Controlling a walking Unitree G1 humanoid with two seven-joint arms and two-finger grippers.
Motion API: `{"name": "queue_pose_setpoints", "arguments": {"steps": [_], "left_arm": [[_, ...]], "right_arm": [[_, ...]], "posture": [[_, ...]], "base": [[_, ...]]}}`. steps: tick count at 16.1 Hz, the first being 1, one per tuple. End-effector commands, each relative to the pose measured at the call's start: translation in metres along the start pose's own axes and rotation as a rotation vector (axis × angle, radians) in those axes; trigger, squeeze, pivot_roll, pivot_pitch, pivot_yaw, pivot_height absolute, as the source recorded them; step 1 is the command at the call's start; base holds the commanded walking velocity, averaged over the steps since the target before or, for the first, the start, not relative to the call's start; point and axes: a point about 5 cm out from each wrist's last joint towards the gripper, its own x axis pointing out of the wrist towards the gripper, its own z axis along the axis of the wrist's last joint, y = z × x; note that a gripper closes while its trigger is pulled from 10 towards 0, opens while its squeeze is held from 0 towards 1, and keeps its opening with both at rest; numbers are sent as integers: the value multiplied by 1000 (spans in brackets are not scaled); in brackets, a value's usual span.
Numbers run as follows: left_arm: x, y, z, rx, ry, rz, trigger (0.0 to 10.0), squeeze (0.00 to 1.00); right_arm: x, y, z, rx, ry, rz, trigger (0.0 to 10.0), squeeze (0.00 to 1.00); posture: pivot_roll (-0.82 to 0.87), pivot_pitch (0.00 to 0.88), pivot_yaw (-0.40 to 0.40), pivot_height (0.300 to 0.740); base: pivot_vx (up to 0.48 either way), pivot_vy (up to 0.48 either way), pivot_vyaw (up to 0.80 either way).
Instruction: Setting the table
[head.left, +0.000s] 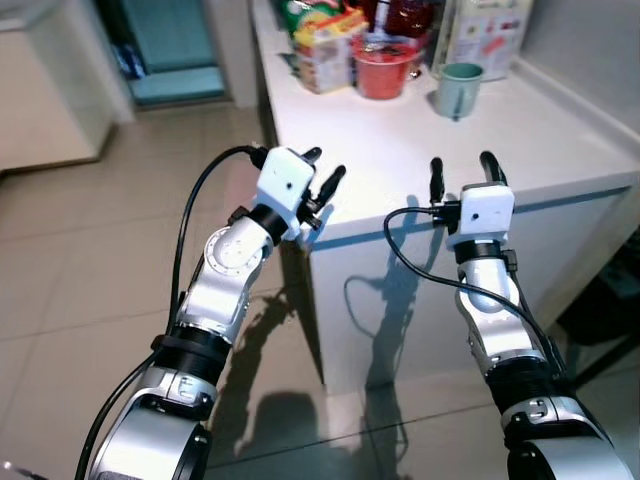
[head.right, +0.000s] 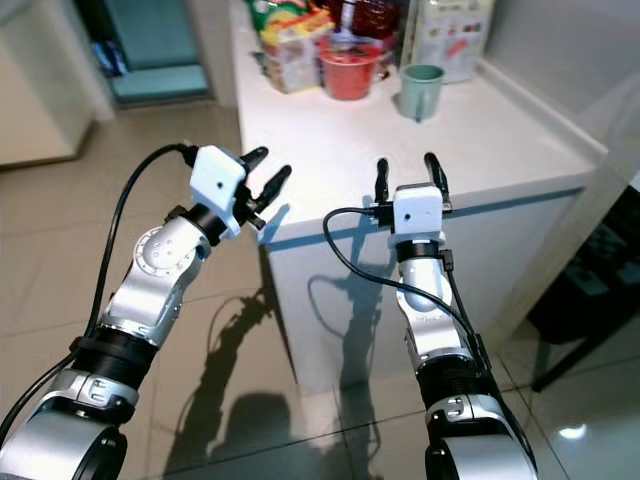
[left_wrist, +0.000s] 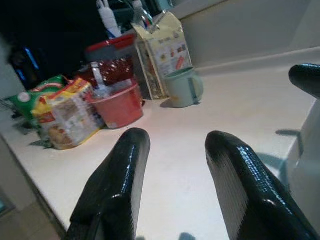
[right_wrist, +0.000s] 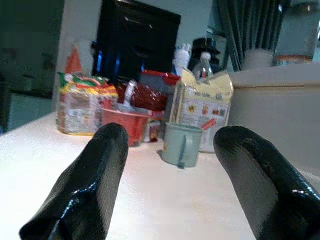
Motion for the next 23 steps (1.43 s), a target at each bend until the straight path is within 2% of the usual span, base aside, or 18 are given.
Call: {"name": "queue_pose_setpoints", "arguments": {"steps": [1,7,9,15,23], "left_arm": [[0,4,0,35,15,11,10000,0],[1,2,1,34,13,12,10000,0],[0,-2,4,22,-10,-4,10000,0],[1,-1,-2,57,59,13,10000,0],[0,-2,-12,78,128,31,10000,0]], "right_arm": [[3,7,5,6,-22,17,10000,0],[3,9,5,7,-22,31,10000,0],[3,11,4,10,-19,36,10000,0],[3,16,5,18,-18,48,10000,0],[-2,18,3,9,-21,79,10000,0]], "posture": [[16,15,90,740],[19,21,87,740],[27,22,86,740],[33,22,88,740],[31,30,87,740]], "base": [[394,-270,0],[392,-188,0],[0,-476,0],[0,-346,0],[472,0,0]]}}
